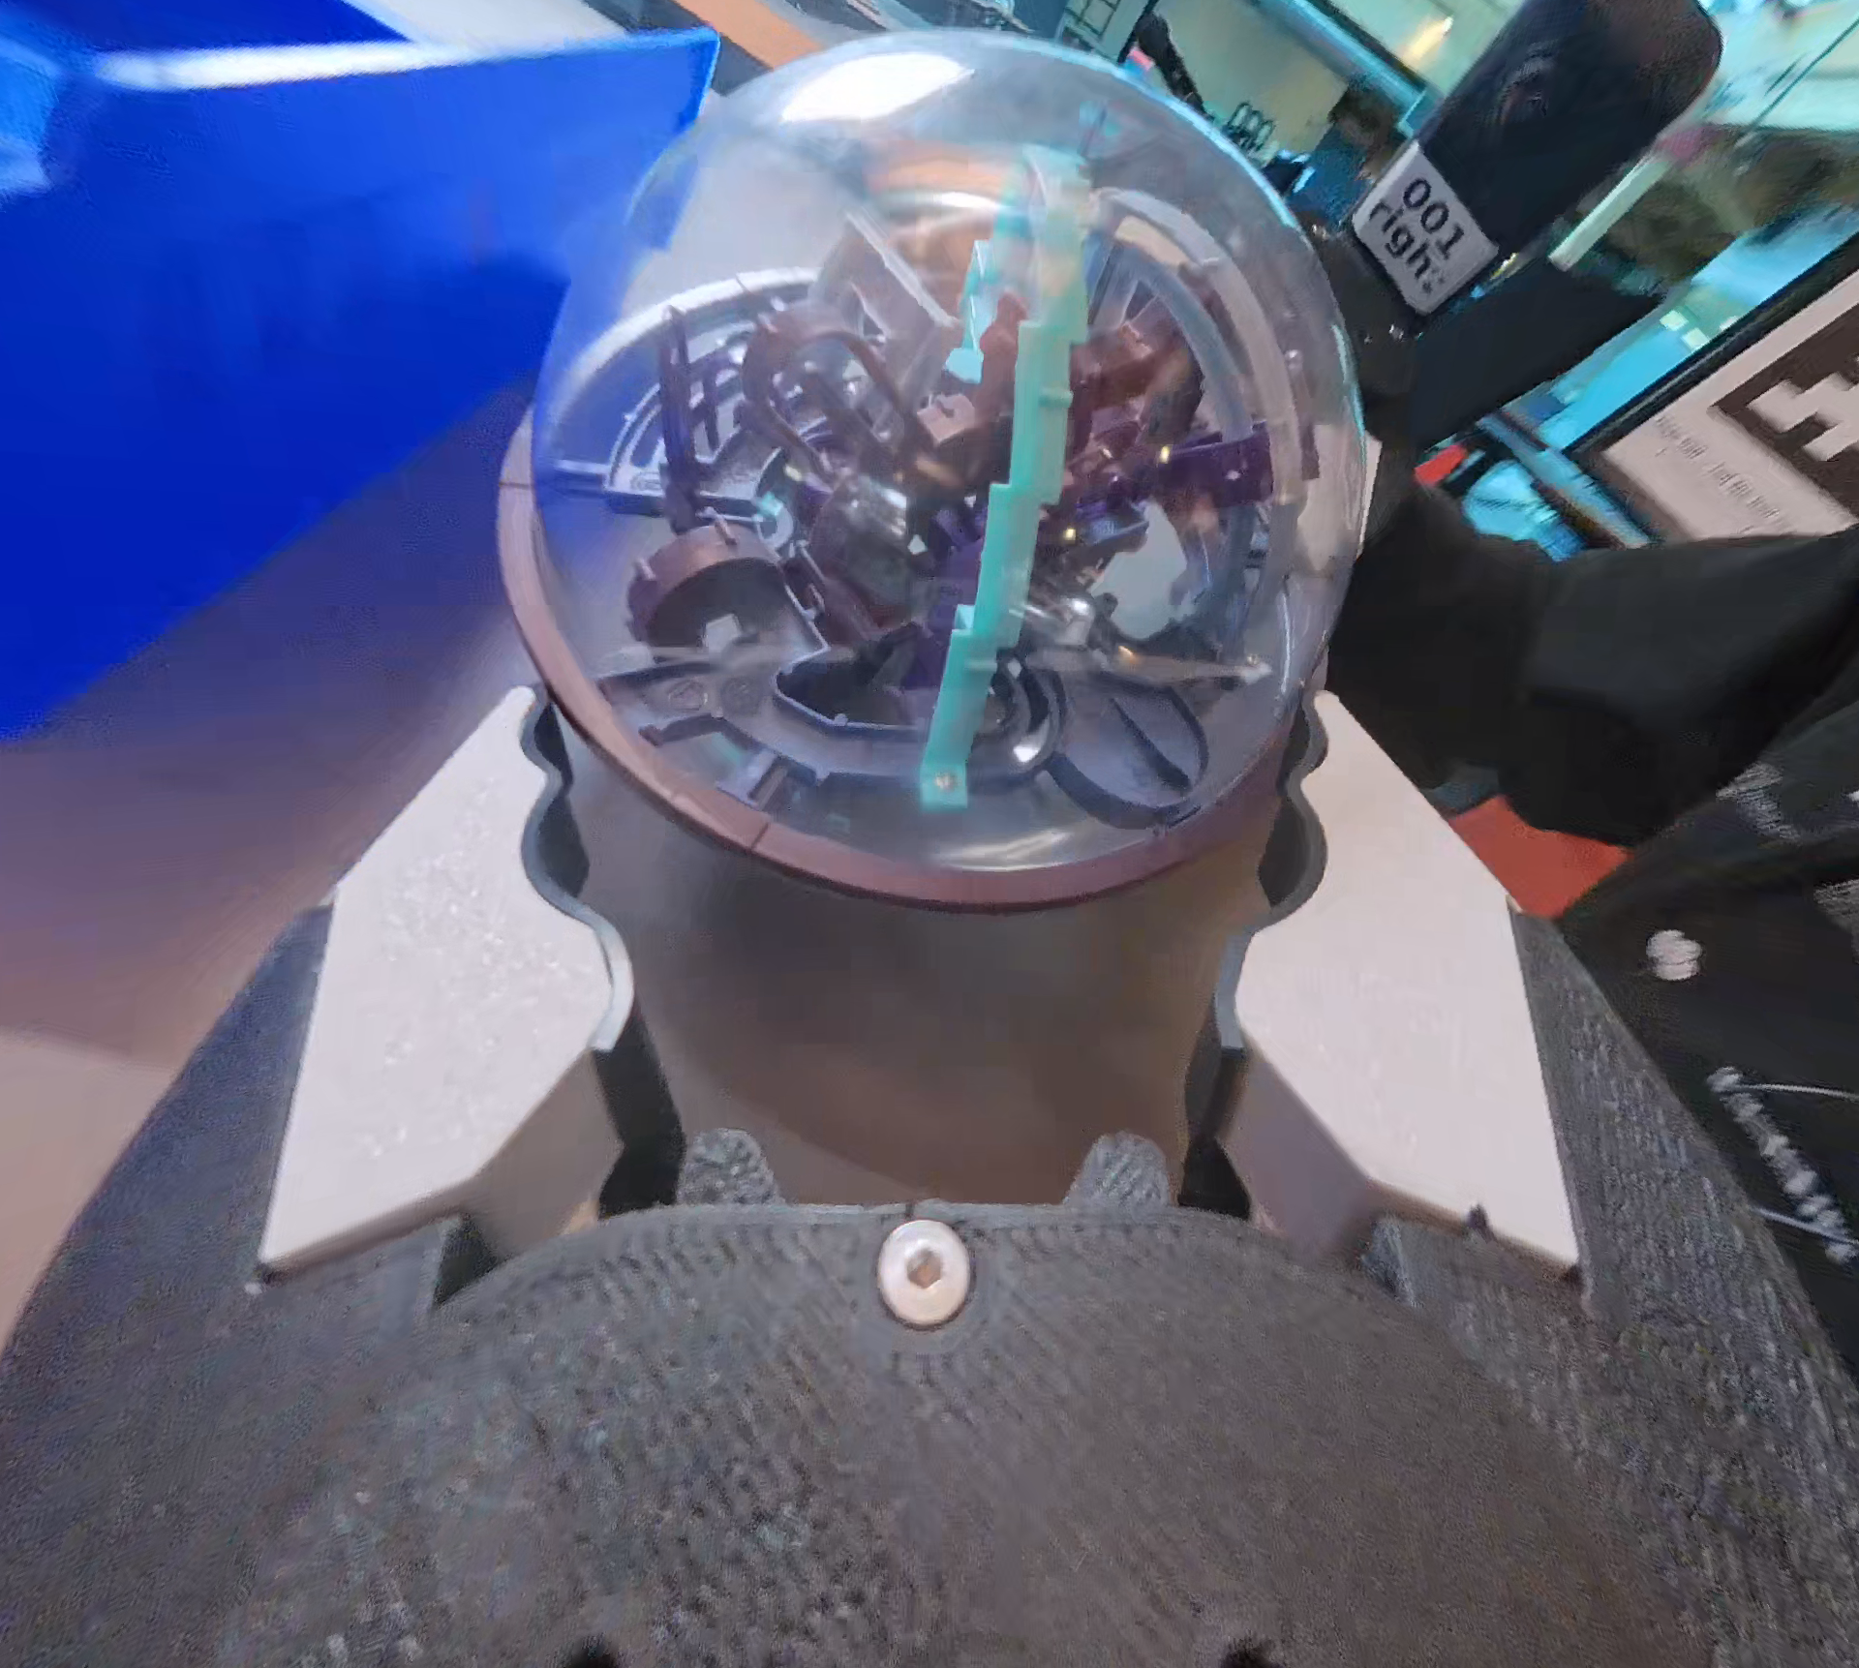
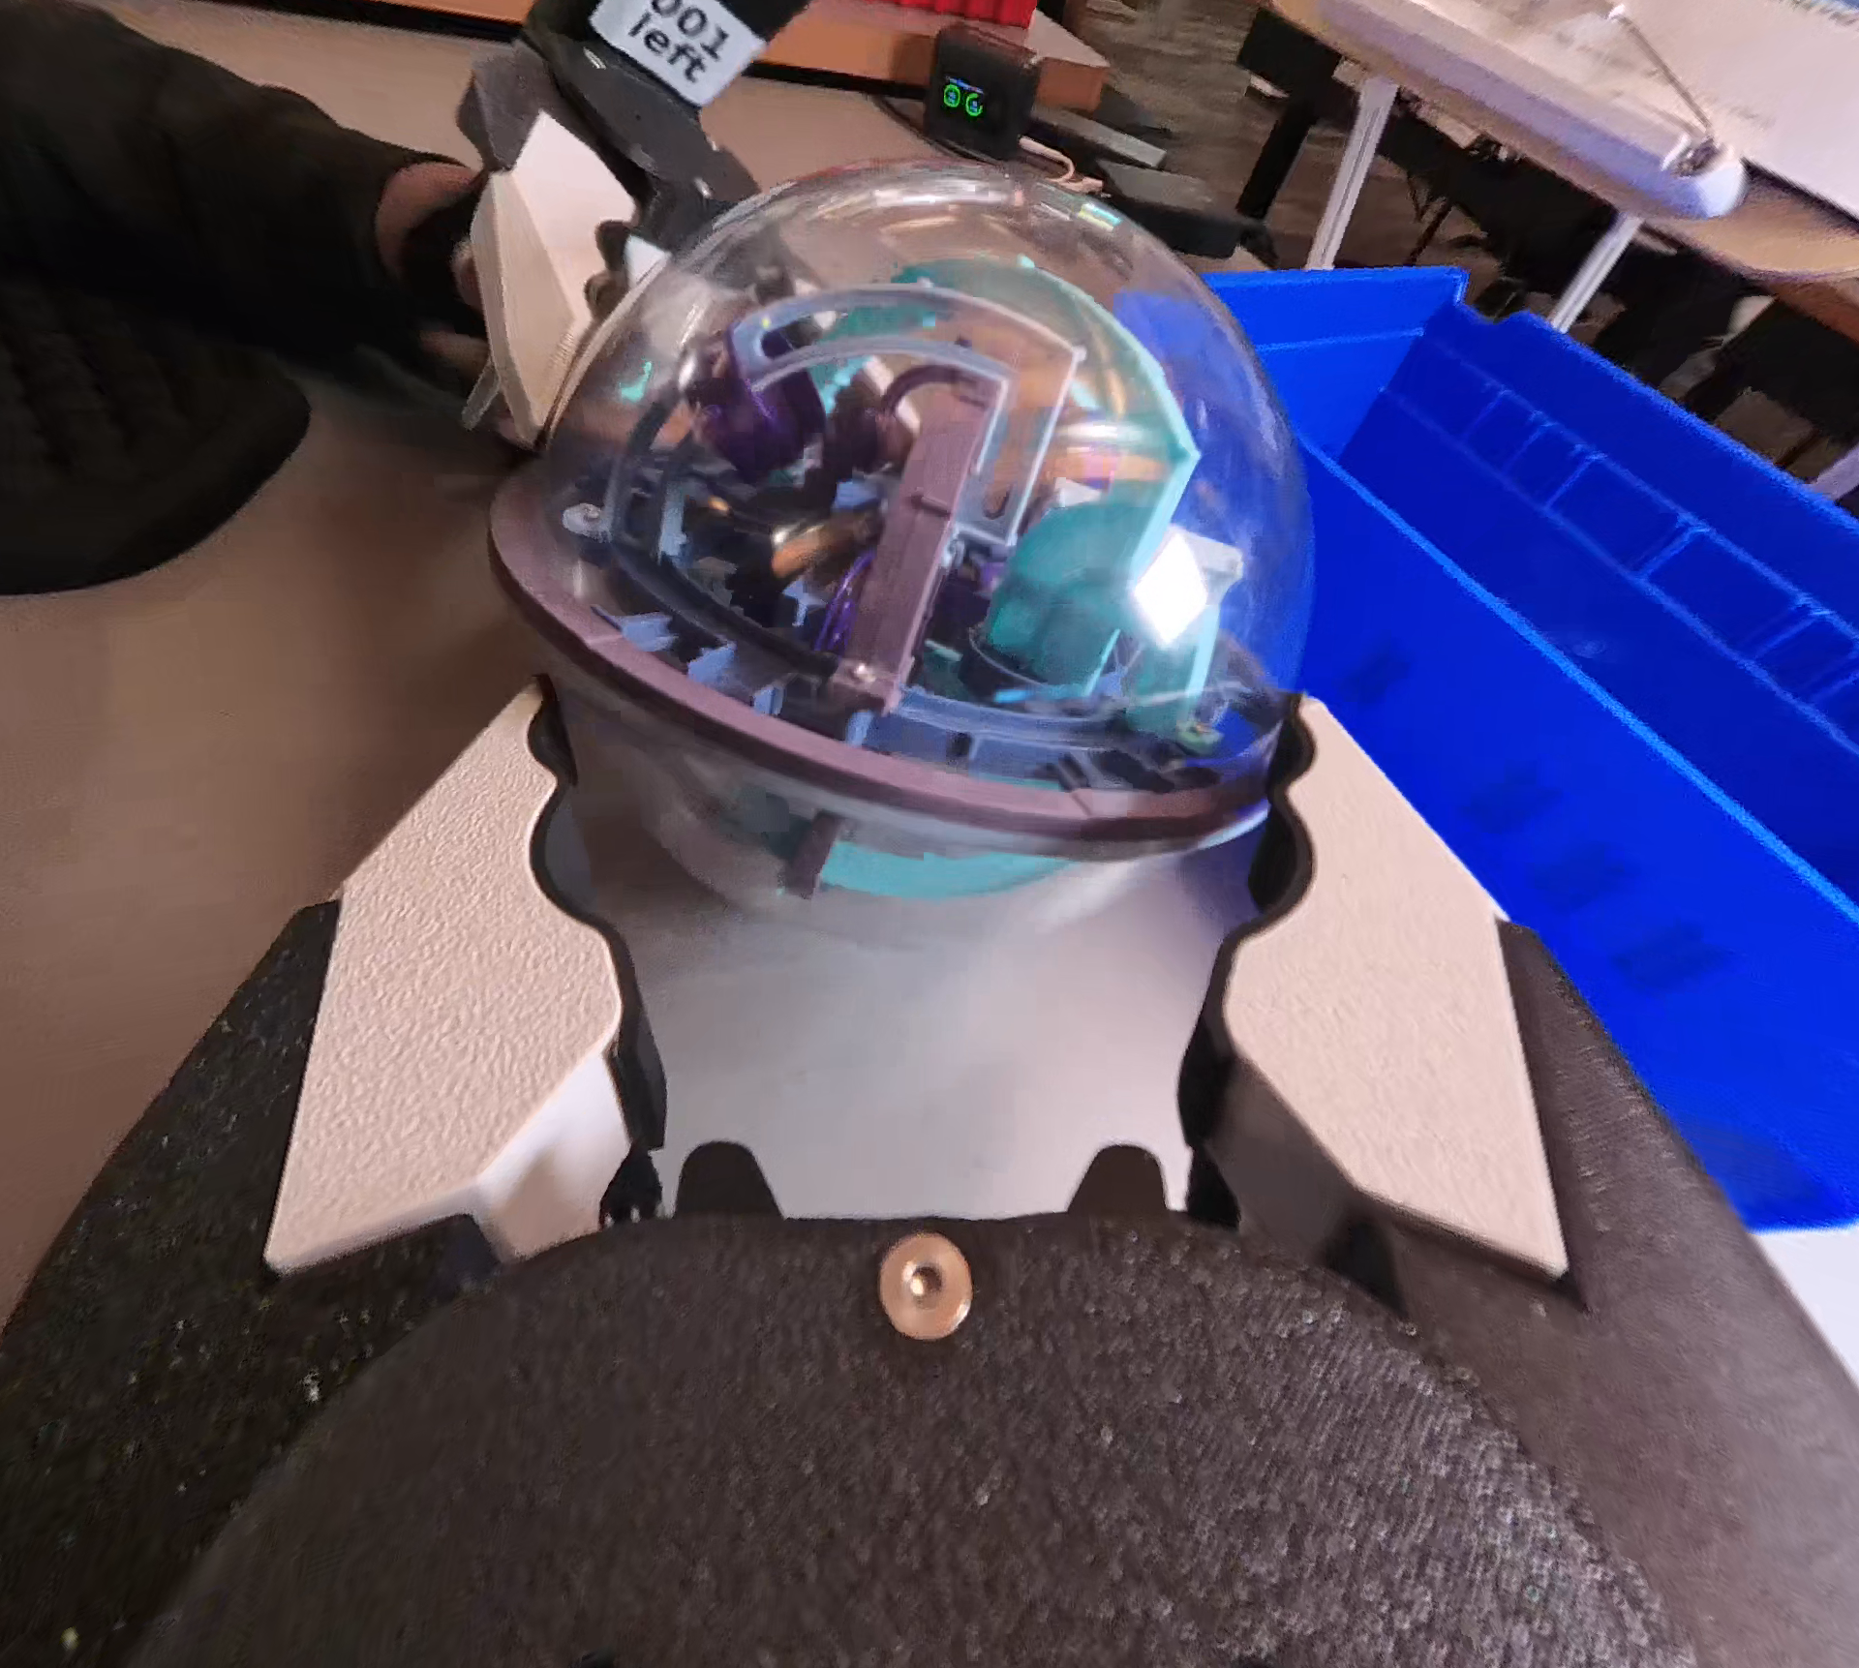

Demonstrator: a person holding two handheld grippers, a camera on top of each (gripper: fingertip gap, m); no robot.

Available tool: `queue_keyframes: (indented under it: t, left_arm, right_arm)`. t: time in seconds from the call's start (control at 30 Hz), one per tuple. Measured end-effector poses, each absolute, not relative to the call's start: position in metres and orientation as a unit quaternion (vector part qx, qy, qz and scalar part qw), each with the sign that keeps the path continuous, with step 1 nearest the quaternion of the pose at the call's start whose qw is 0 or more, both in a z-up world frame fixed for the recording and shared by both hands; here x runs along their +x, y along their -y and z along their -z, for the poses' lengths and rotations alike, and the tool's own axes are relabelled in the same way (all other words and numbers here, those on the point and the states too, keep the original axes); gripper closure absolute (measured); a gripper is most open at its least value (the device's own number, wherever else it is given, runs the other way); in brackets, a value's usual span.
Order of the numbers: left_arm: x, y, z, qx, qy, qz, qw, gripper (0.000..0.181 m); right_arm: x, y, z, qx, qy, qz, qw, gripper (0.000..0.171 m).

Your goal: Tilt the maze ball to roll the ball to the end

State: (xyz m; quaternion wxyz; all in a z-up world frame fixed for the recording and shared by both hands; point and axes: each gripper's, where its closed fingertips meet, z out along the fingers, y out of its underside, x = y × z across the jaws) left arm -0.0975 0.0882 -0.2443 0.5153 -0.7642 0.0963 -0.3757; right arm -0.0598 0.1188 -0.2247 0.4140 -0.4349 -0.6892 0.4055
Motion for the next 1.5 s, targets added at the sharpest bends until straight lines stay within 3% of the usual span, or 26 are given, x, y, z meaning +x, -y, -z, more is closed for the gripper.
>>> queue_keyframes:
  t: [0.2,0.47,0.9,1.27,1.5]
  left_arm:
    - [-0.092,-0.083,0.246,-0.772,-0.094,0.376,0.504,0.045]
    - [-0.101,-0.082,0.226,-0.775,-0.075,0.31,0.546,0.051]
    - [-0.095,-0.075,0.204,-0.734,-0.175,0.174,0.633,0.054]
    - [-0.106,-0.075,0.212,-0.747,-0.119,0.251,0.604,0.057]
    - [-0.111,-0.08,0.207,-0.744,-0.067,0.3,0.594,0.058]
  right_arm:
    - [-0.057,-0.116,0.224,-0.434,0.688,-0.413,0.409,0.037]
    - [-0.054,-0.118,0.241,-0.479,0.66,-0.477,0.329,0.04]
    - [-0.057,-0.11,0.277,-0.464,0.72,-0.393,0.335,0.039]
    - [-0.059,-0.109,0.262,-0.473,0.687,-0.439,0.334,0.039]
    - [-0.059,-0.106,0.26,-0.512,0.654,-0.486,0.272,0.04]
